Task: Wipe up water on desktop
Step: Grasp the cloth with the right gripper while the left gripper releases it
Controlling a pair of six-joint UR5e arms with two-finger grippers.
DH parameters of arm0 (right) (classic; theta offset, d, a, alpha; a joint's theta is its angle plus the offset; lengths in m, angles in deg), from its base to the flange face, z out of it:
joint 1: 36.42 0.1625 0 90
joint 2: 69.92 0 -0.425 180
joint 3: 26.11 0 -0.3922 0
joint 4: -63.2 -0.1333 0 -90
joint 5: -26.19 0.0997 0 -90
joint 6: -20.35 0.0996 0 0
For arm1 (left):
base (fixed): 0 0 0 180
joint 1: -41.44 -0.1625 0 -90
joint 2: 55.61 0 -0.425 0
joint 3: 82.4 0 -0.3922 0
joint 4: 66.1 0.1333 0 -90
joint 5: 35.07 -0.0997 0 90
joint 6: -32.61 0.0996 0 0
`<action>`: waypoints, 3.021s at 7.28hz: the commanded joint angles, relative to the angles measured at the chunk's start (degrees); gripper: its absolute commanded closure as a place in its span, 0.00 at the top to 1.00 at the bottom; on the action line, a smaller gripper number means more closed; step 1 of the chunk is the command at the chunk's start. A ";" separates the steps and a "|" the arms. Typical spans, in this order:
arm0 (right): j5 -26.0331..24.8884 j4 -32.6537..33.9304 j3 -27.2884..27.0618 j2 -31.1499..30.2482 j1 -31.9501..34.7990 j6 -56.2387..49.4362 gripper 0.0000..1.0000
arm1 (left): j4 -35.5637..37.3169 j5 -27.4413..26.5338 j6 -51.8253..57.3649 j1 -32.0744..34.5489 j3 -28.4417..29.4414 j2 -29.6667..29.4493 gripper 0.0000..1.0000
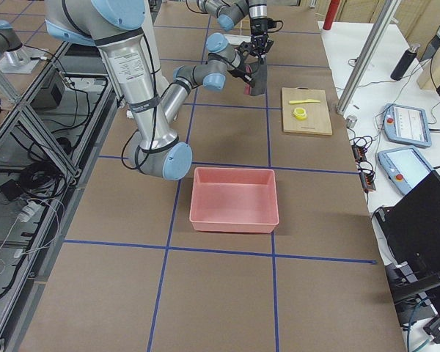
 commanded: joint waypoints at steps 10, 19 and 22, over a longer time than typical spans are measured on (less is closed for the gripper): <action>0.01 0.00 -0.09 0.40 -0.09 2.63 0.00 | -0.10 0.00 0.09 -1.15 -0.15 -0.46 0.00; 0.01 0.35 -0.17 0.49 -0.09 4.13 0.00 | 1.21 -0.88 5.37 -0.88 -2.86 1.46 0.98; 0.36 13.02 -2.53 0.13 2.18 3.69 0.00 | 5.26 -0.18 7.38 3.23 -5.60 4.27 0.98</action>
